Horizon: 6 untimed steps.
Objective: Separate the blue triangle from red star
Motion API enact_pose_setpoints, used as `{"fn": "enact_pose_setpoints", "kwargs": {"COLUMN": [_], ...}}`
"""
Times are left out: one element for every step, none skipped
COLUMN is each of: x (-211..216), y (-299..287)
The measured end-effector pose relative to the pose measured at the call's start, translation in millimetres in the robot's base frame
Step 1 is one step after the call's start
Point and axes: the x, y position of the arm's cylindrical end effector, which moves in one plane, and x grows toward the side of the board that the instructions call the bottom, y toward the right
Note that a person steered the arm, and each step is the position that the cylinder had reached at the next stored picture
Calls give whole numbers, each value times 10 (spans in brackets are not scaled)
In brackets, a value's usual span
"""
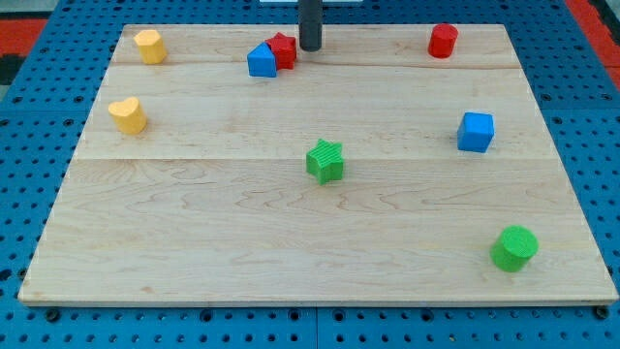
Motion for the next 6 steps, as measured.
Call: {"fn": "enact_pose_setpoints", "kwargs": {"x": [-186, -244, 39, 471, 872, 1093], "y": [-267, -883, -725, -723, -639, -531]}}
